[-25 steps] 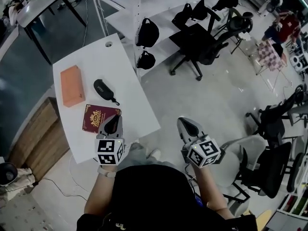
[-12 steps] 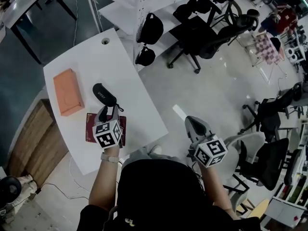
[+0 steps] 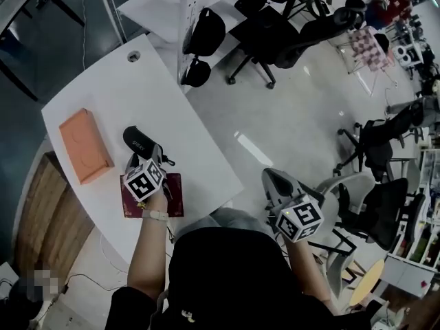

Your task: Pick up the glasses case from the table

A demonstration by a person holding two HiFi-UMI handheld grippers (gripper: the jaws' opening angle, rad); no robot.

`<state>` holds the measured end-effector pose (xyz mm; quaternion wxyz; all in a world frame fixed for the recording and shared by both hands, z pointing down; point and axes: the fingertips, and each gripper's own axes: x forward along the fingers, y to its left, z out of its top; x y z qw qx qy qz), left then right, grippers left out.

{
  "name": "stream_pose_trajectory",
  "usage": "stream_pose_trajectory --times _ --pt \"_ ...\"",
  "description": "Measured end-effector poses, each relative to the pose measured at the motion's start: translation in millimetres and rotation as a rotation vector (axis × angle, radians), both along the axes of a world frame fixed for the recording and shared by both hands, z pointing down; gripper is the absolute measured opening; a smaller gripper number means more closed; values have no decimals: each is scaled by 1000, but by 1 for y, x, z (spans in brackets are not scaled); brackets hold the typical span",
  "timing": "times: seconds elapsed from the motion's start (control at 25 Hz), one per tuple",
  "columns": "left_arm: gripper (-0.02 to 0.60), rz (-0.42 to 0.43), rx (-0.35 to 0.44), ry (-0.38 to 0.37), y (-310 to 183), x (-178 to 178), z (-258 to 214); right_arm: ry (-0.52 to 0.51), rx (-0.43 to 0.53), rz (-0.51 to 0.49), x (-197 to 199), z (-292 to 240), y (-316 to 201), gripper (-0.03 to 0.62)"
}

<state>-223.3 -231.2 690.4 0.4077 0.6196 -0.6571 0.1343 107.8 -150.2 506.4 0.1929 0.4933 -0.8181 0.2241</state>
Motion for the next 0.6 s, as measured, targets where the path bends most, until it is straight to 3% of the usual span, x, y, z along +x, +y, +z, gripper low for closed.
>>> stream_pose_trajectory --times 0.24,0.44,0.6 --pt "345 -37 -54 -35 -13 -6 25 24 -28 43 7 7 4 29" --pt "347 -41 -82 -106 -14 -4 32 21 -36 61 15 9 -1 29" --pt "352 -73 -122 -91 -15 -7 36 17 -33 54 20 5 -7 29"
